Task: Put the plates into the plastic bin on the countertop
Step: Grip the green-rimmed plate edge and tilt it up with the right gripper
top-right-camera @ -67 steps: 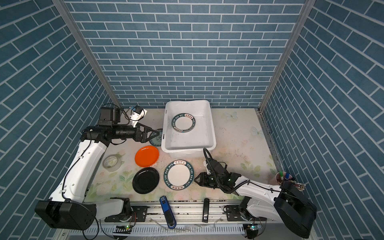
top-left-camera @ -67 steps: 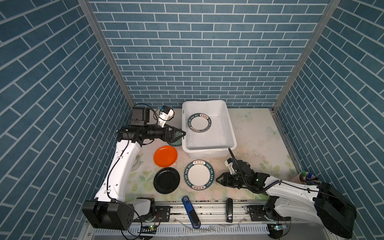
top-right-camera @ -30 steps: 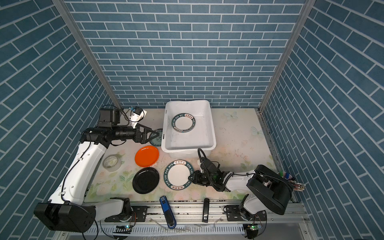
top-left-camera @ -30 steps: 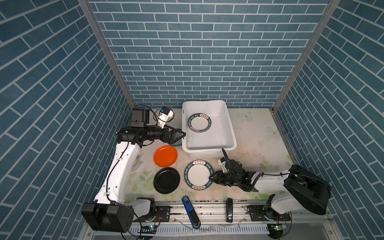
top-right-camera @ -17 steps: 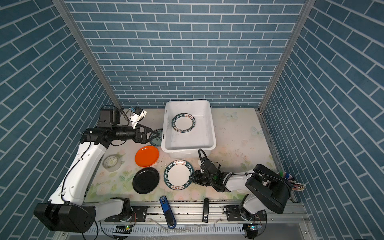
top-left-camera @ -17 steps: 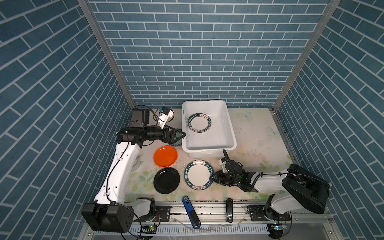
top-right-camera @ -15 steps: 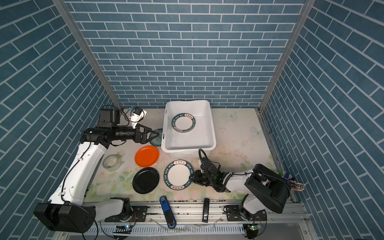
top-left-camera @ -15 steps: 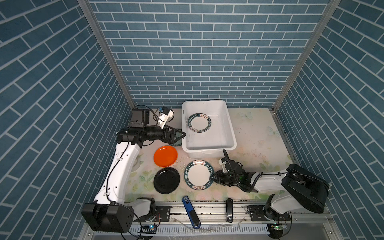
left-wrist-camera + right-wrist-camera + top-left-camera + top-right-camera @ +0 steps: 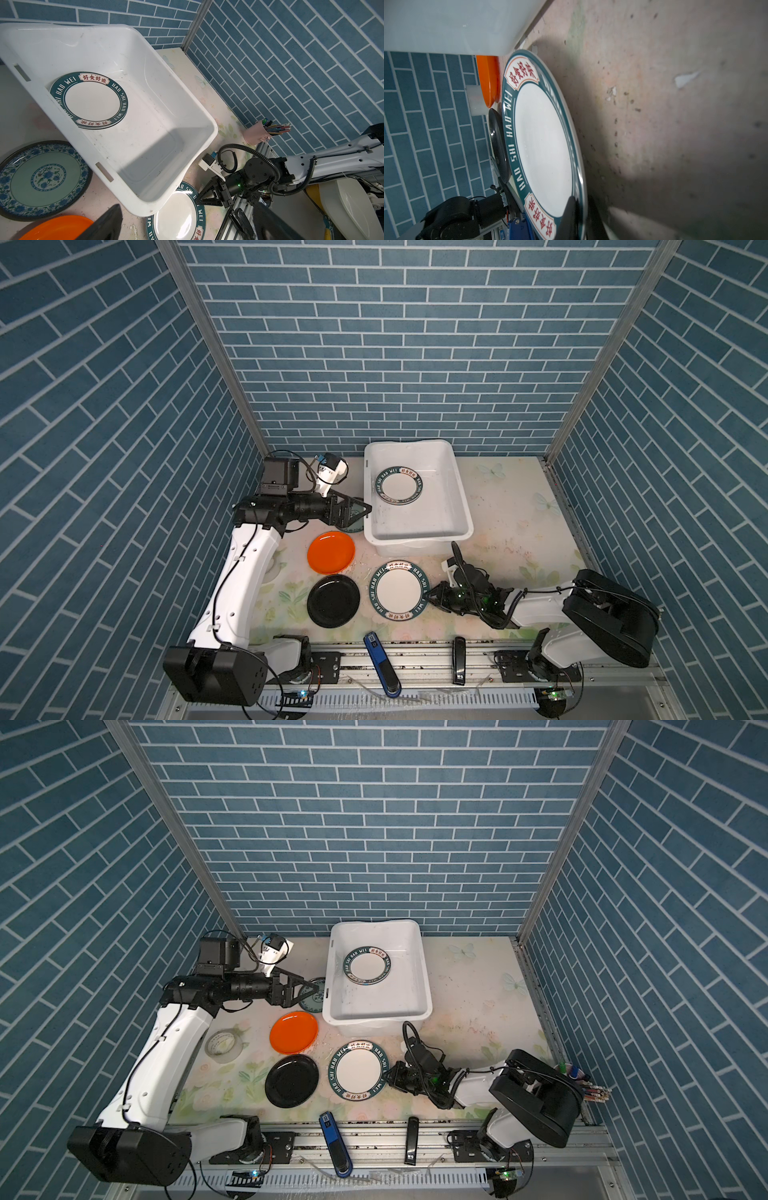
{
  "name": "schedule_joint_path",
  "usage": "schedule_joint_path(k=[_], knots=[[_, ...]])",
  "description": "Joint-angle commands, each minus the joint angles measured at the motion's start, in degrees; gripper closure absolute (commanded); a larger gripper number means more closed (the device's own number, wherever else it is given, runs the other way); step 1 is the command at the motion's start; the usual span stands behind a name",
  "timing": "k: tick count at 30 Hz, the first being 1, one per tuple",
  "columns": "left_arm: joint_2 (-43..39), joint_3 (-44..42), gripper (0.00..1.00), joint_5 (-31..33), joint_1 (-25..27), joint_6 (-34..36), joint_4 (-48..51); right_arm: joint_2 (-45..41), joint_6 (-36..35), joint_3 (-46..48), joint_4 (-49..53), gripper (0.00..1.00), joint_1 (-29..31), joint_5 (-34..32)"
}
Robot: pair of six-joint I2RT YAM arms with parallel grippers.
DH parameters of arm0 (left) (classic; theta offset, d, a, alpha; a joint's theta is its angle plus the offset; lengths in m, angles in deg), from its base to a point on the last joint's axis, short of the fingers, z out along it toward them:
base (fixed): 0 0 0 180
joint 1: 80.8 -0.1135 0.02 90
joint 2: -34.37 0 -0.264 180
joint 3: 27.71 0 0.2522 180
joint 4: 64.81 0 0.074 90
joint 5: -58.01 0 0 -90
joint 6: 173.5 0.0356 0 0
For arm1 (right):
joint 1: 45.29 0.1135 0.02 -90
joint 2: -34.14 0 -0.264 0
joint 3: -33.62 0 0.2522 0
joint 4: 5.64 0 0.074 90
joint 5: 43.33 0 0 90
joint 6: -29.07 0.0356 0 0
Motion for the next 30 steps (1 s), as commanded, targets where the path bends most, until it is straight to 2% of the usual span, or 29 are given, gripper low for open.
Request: schedule_joint_path(k=[1, 13, 30], knots=[[-0.7, -0.5, 0.01, -0.8, -0.3, -0.2, -0.6, -0.4, 0.5, 1.6, 2.3, 0.91, 0.3, -1.5], [-0.5, -0.2, 0.01, -1.0, -0.3, -0.3, -0.7, -1.6, 2.8, 3.7, -2.4, 1.0, 0.3, -1.5], [-0.6, -0.1, 0.01, -0.9, -0.3, -0.5, -0.7, -14.4, 2.3, 2.9, 10.4, 1.0, 0.2, -2.1]])
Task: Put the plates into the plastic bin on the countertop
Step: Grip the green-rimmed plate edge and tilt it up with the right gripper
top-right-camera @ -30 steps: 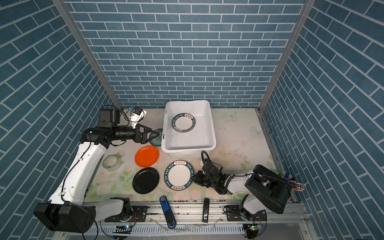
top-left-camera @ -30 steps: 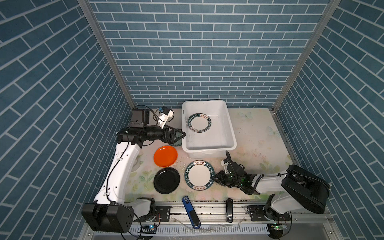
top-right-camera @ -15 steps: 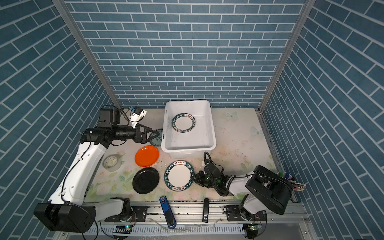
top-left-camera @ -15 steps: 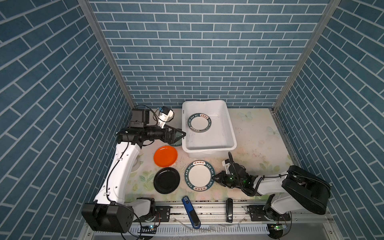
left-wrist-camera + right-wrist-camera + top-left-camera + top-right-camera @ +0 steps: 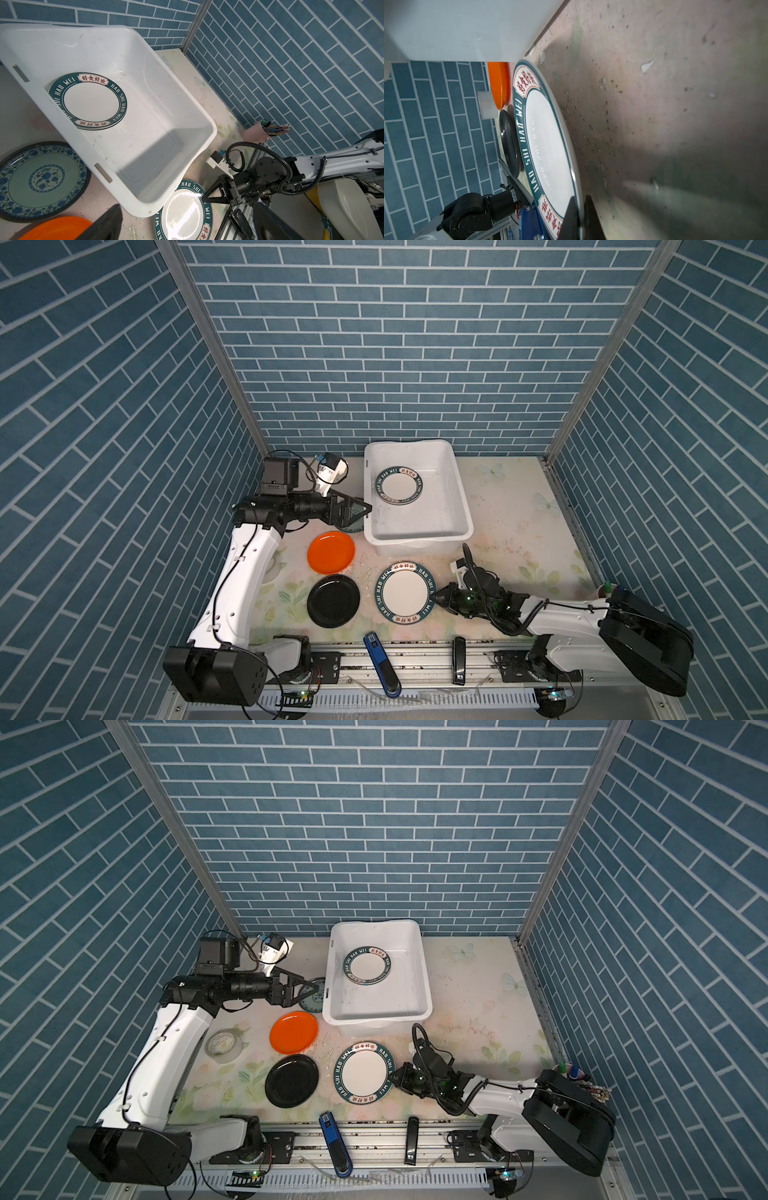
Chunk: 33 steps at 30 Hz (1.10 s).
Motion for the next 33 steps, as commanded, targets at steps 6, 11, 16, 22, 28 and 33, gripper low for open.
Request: schedule_joint_path(k=[6, 11, 16, 22, 28, 33], knots=[[-0.6, 0.3, 0.01, -0.5, -0.3, 0.2, -0.2, -3.5, 0.0, -0.5, 4.2, 1.0, 0.2, 0.2], [-0.6, 0.3, 0.01, -0.4, -0.3, 0.1, -0.2, -5.5, 0.0, -1.7, 7.1, 1.0, 0.2, 1.0], [-0.6, 0.4, 0.01, -0.4, -0.3, 0.2, -0.1, -8.1, 0.0, -2.3, 9.6, 1.0, 0.2, 1.2], [-0.4, 0.4, 0.01, -0.4, -0.3, 0.2, -0.2, -10.1, 0.2, -3.0, 12.3, 1.0, 0.2, 2.1], [-0.4, 0.5, 0.01, -0.5, -0.3, 0.2, -0.2, -12.9, -0.3, -4.8, 17.3, 1.0, 0.2, 3.1], [-0.1, 0.5, 0.01, -0.5, -0.3, 0.4, -0.2, -16.1, -1.5, -6.6, 24.6, 1.0, 0.2, 2.9]])
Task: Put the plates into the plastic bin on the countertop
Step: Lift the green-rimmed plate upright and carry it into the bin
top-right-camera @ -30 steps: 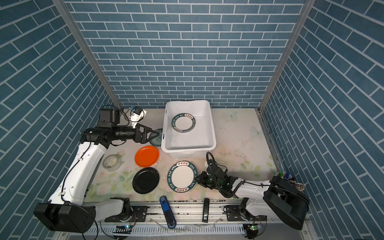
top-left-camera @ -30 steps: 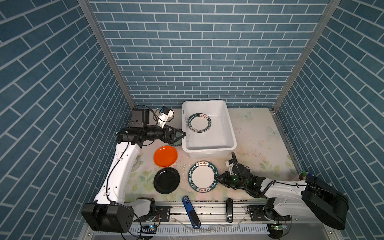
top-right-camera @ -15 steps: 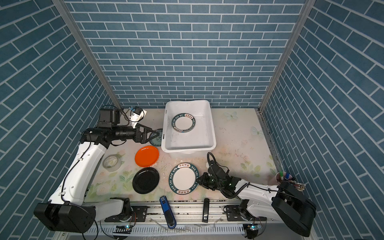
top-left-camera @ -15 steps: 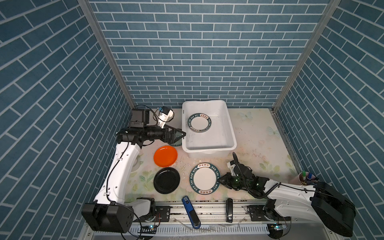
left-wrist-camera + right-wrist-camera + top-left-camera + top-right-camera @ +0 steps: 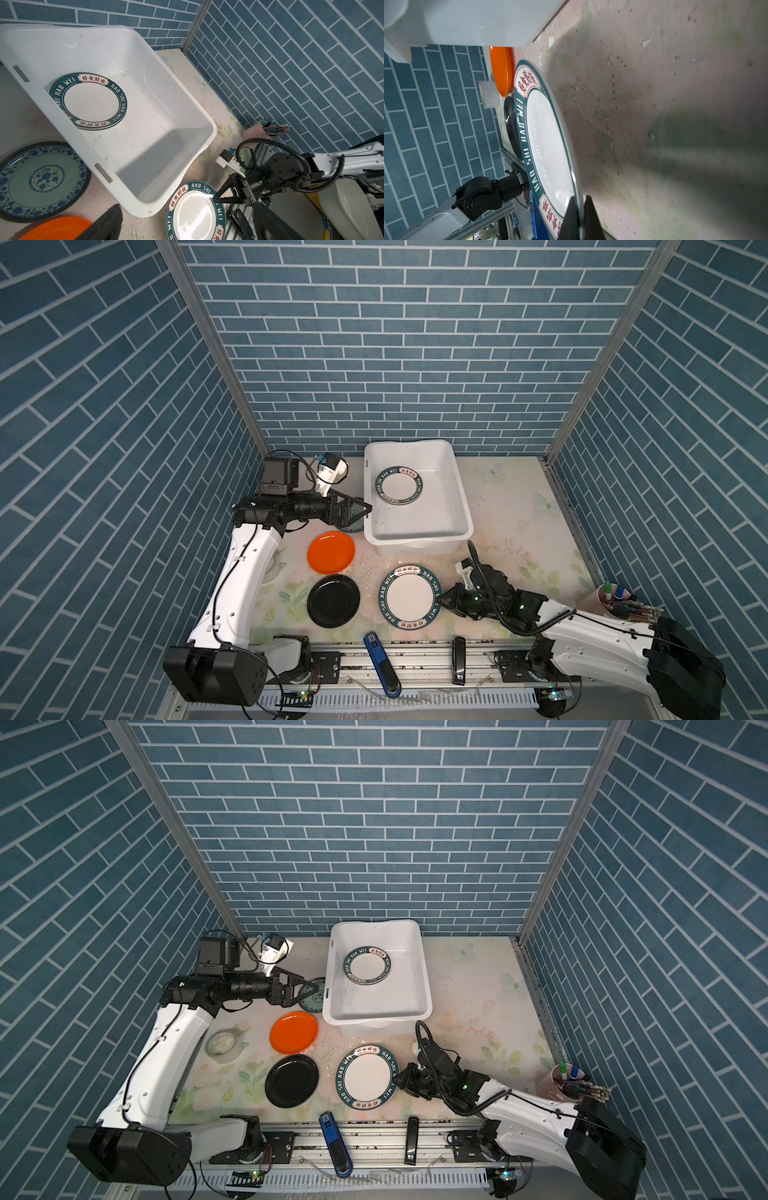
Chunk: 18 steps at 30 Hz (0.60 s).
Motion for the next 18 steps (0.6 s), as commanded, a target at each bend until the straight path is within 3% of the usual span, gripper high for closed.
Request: schedule_joint_path(k=[1, 18], knots=[[0.2, 0.6, 0.01, -0.5, -0.3, 0.4, -0.2, -2.7, -1.2, -2.4, 5.0, 1.0, 0.1, 0.8], [0.5, 1.8, 0.01, -0.3, -0.3, 0.4, 0.4, -5.7, -6.0, -9.6, 19.7, 1.0, 0.1, 4.8]])
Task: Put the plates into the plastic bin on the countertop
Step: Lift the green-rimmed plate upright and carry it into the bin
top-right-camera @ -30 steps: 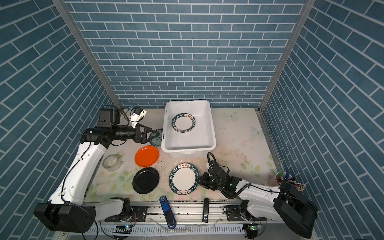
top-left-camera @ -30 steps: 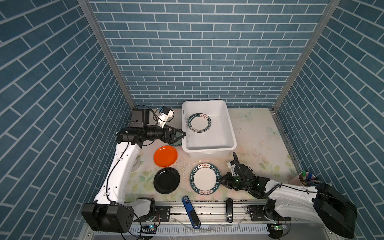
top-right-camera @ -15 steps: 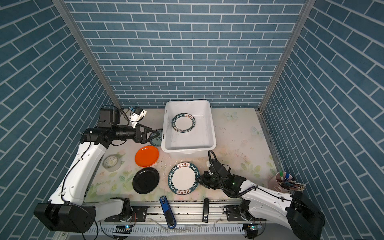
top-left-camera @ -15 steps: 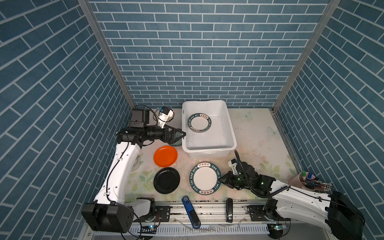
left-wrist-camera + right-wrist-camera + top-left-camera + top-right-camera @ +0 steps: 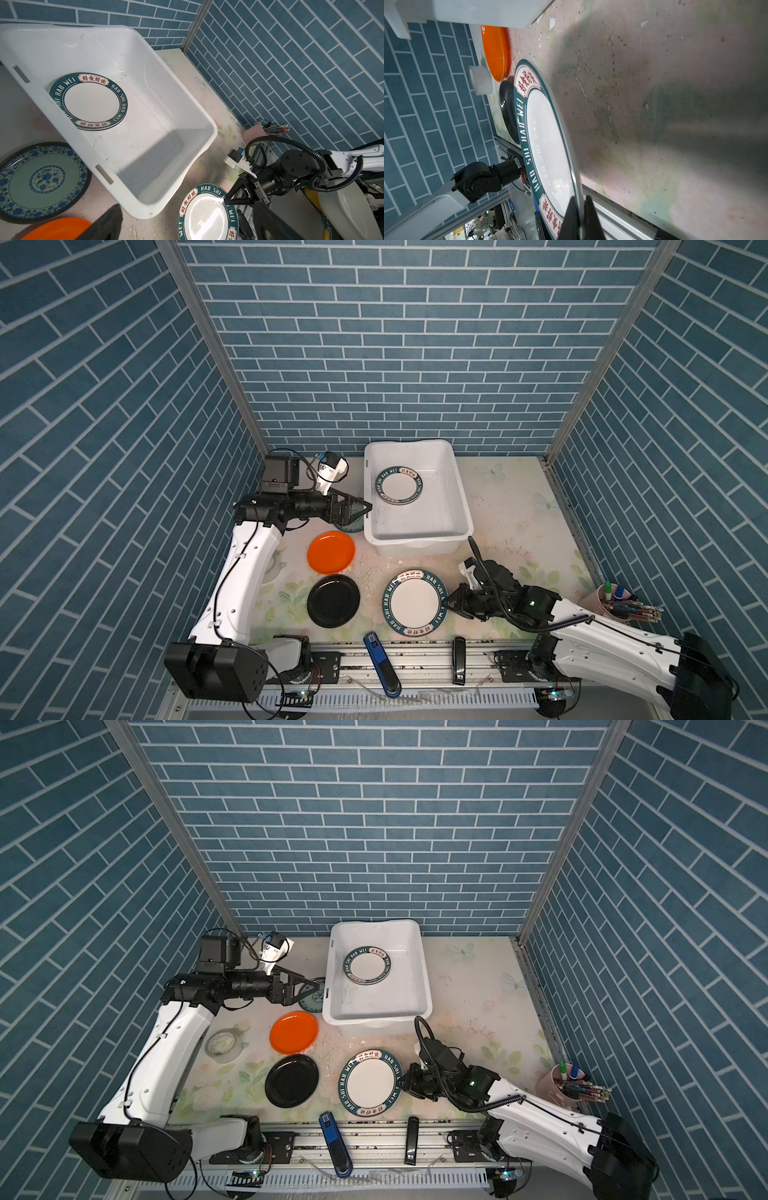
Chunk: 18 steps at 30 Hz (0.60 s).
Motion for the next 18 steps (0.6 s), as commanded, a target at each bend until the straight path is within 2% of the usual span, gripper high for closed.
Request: schedule_joint_path(k=[1, 9, 14, 18], knots=[[-0.4, 1.2, 0.01, -0.3, -0.3, 0.4, 0.4, -0.4, -3.3, -3.7, 3.9, 1.0, 0.1, 3.0], [-1.1, 1.1, 0.01, 0.3, -0.4, 1.0, 0.8, 1.4, -9.5, -12.4, 15.0, 1.0, 0.1, 8.2], [-0.9, 2.6, 0.01, 0.5, -1.3, 1.0, 1.8, 4.0, -11.8, -18.2, 15.6, 1.0, 0.0, 10.8], [-0.3, 5.1, 0.01, -0.8, -4.7, -0.1, 2.7, 6.8, -13.9, -23.5, 15.3, 1.0, -0.9, 13.7]])
